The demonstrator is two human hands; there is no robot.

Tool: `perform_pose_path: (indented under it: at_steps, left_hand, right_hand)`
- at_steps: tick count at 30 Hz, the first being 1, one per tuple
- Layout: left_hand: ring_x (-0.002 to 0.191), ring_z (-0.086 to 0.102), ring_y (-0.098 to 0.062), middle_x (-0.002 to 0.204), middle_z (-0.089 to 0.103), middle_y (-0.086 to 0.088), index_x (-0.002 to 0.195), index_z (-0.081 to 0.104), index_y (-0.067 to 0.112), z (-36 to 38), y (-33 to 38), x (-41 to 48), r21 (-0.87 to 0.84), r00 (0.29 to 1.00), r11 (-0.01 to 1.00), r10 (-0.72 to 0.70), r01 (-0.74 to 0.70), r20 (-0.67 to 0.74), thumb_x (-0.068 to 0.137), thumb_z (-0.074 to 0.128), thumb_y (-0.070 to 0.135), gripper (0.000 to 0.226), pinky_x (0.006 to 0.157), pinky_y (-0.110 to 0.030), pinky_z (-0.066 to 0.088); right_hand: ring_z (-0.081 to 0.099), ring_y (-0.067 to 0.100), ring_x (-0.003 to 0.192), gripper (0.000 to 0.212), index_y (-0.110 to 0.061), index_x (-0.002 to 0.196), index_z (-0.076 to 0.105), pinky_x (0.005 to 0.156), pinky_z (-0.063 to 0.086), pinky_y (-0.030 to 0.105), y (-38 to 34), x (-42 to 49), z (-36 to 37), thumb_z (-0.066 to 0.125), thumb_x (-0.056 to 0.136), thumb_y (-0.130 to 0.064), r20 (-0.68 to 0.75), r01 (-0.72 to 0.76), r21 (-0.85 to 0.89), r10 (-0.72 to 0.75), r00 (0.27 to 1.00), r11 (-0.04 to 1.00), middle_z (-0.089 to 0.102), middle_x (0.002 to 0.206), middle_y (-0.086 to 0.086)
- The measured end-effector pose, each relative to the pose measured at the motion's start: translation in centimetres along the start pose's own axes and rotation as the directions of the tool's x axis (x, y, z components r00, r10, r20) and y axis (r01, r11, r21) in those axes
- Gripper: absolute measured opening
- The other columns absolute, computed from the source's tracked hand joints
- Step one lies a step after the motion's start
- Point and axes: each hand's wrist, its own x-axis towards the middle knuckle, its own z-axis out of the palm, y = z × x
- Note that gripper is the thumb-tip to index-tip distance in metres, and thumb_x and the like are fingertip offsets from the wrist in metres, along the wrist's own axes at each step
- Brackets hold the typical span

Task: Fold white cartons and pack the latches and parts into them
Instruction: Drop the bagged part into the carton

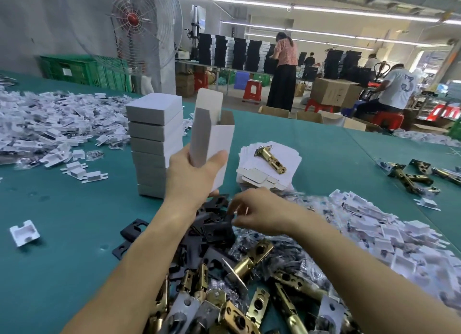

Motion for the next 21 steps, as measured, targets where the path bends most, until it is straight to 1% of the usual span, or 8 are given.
perform_pose_path:
  at_steps: [3,6,9,12,15,17,19,21]
  left_hand:
    - [0.087,0.071,-0.024,0.086,0.074,0.006,0.085,0.069,0.033,-0.1,0.0,-0.1,-0.009,0.999,1.000,0.026,-0.025,0.030,0.080,0.083,0.025,0.018,0.050,-0.029,0.057]
    - [0.085,0.070,-0.020,0.081,0.072,0.014,0.083,0.068,0.037,-0.2,-0.1,0.1,-0.004,0.998,0.999,0.033,-0.033,0.051,0.077,0.085,0.024,0.022,0.050,-0.028,0.057]
    - [0.089,0.070,-0.023,0.090,0.073,0.008,0.094,0.070,0.034,-0.5,-0.2,0.3,0.036,0.996,0.999,0.003,-0.006,0.084,0.072,0.085,0.029,0.027,0.053,-0.032,0.060]
    - [0.085,0.071,-0.021,0.092,0.073,0.008,0.098,0.070,0.034,-0.4,-0.4,0.2,0.132,0.989,0.991,-0.027,0.007,0.145,0.061,0.080,0.038,0.039,0.054,-0.037,0.061]
    - [0.085,0.070,-0.018,0.091,0.073,0.010,0.095,0.067,0.036,-0.3,-0.7,0.0,0.145,0.984,0.989,-0.041,0.016,0.172,0.063,0.082,0.036,0.036,0.053,-0.034,0.060]
    - [0.087,0.070,-0.016,0.090,0.073,0.012,0.095,0.067,0.036,-0.2,-0.7,0.1,0.134,0.984,0.991,-0.047,0.023,0.174,0.060,0.081,0.039,0.038,0.055,-0.033,0.061]
    - [0.089,0.070,-0.016,0.089,0.073,0.013,0.098,0.069,0.036,-0.2,-0.7,0.2,0.108,0.982,0.994,-0.053,0.034,0.179,0.057,0.079,0.040,0.042,0.058,-0.035,0.061]
    - [0.090,0.070,-0.017,0.088,0.074,0.014,0.099,0.070,0.036,-0.2,-0.9,0.2,0.101,0.981,0.994,-0.052,0.034,0.185,0.057,0.080,0.040,0.044,0.062,-0.038,0.062]
  right_hand:
    - [0.060,0.019,0.113,0.043,-0.023,0.128,0.063,0.097,0.049,0.040,-0.7,1.7,1.2,0.072,0.087,-0.033,0.104,0.049,-0.081,-0.040,0.994,0.996,0.066,0.125,-0.001]
    - [0.059,0.022,0.112,0.050,-0.025,0.128,0.059,0.094,0.050,0.044,-0.6,2.4,2.2,0.076,0.082,-0.031,0.093,0.058,-0.129,-0.046,0.995,0.990,0.064,0.124,0.000]
    - [0.059,0.020,0.110,0.048,-0.024,0.126,0.060,0.094,0.050,0.040,-0.3,2.6,2.7,0.077,0.081,-0.025,0.053,0.075,-0.068,-0.071,0.996,0.995,0.064,0.121,0.001]
    - [0.060,0.018,0.109,0.049,-0.025,0.126,0.062,0.093,0.050,0.036,-0.2,2.5,3.0,0.079,0.081,-0.035,0.084,0.070,-0.026,-0.067,0.994,0.997,0.065,0.120,-0.001]
    - [0.057,0.017,0.104,0.057,-0.024,0.128,0.060,0.087,0.048,0.032,0.0,2.4,3.3,0.081,0.078,-0.041,0.082,0.037,-0.013,-0.036,0.996,0.999,0.063,0.119,0.000]
    - [0.057,0.015,0.099,0.056,-0.023,0.126,0.060,0.088,0.050,0.032,0.1,2.5,3.4,0.083,0.077,-0.039,0.081,0.010,0.042,-0.014,0.997,0.999,0.063,0.117,0.000]
    - [0.058,0.016,0.100,0.054,-0.023,0.119,0.059,0.091,0.053,0.036,0.2,2.4,3.4,0.086,0.073,-0.033,0.074,-0.030,0.138,0.020,0.997,0.990,0.062,0.115,-0.001]
    - [0.057,0.017,0.097,0.052,-0.023,0.111,0.056,0.087,0.053,0.037,0.1,2.2,3.3,0.088,0.070,-0.027,0.059,-0.045,0.186,0.034,0.998,0.981,0.059,0.108,-0.003]
